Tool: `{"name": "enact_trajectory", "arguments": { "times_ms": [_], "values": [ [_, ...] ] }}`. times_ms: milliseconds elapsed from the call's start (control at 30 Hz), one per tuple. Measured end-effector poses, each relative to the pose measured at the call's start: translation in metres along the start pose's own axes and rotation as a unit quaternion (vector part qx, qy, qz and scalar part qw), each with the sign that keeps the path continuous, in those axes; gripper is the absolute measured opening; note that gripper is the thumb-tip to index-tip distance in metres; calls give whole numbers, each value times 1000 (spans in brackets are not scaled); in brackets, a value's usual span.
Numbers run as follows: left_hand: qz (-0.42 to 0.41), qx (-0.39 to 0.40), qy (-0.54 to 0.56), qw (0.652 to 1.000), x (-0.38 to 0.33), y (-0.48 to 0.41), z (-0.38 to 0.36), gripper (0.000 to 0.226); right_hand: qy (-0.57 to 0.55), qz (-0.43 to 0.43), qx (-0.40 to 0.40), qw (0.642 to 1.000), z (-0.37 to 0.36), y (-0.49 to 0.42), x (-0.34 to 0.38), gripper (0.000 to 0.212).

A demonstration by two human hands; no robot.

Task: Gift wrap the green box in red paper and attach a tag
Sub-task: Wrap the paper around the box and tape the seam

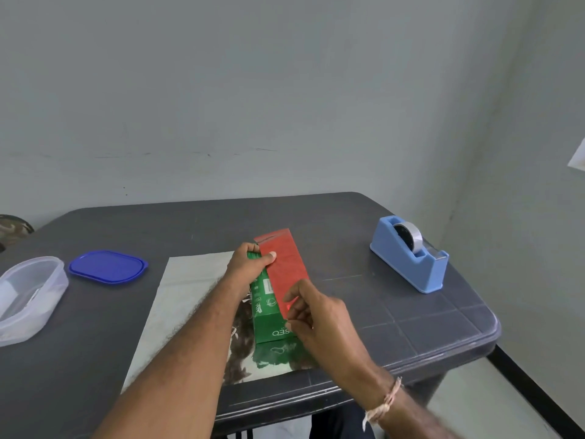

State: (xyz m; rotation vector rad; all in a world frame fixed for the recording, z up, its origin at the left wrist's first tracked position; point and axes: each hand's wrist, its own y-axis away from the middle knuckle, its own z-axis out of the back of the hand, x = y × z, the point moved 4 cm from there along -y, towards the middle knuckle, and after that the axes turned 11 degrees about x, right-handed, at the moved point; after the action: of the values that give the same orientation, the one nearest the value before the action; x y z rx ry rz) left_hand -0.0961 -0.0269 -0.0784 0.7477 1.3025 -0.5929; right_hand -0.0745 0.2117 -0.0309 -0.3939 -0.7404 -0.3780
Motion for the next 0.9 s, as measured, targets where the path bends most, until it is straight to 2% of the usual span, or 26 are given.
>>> {"name": "enact_trajectory", "arguments": {
  "times_ms": [133,233,300,367,433,533,600,700,800,900],
  "values": [
    [-20,-31,-27,999,6,-2,1,30,2,30,18,999,0,2,-2,37],
    [-33,-50,-59,996,7,-2,1,29,-128,22,49,990,9,2,-1,24],
    [-36,-45,-61,997,6,0,1,30,-197,8,-8,980,23,-3,-8,11],
    [-33,-35,-62,997,5,1,1,29,-170,-26,-81,982,39,-9,-22,9],
    [-31,-28,-60,997,6,1,2,29,-139,-66,-93,984,47,-15,-39,12],
    [-30,-31,-70,997,6,1,2,29,-115,-106,-34,987,39,-18,-62,35],
    [-36,-38,-70,996,5,3,2,29,-124,-109,11,986,26,-17,-69,55],
    [-43,-48,-70,995,4,5,1,28,-144,-86,67,984,8,-15,-67,72],
    [-30,-17,-21,999,2,12,-1,32,-129,-70,81,986,-3,-16,-68,77],
    [-23,14,3,1000,2,18,-3,35,-127,-71,72,987,-5,-16,-69,68]
  ]
}}
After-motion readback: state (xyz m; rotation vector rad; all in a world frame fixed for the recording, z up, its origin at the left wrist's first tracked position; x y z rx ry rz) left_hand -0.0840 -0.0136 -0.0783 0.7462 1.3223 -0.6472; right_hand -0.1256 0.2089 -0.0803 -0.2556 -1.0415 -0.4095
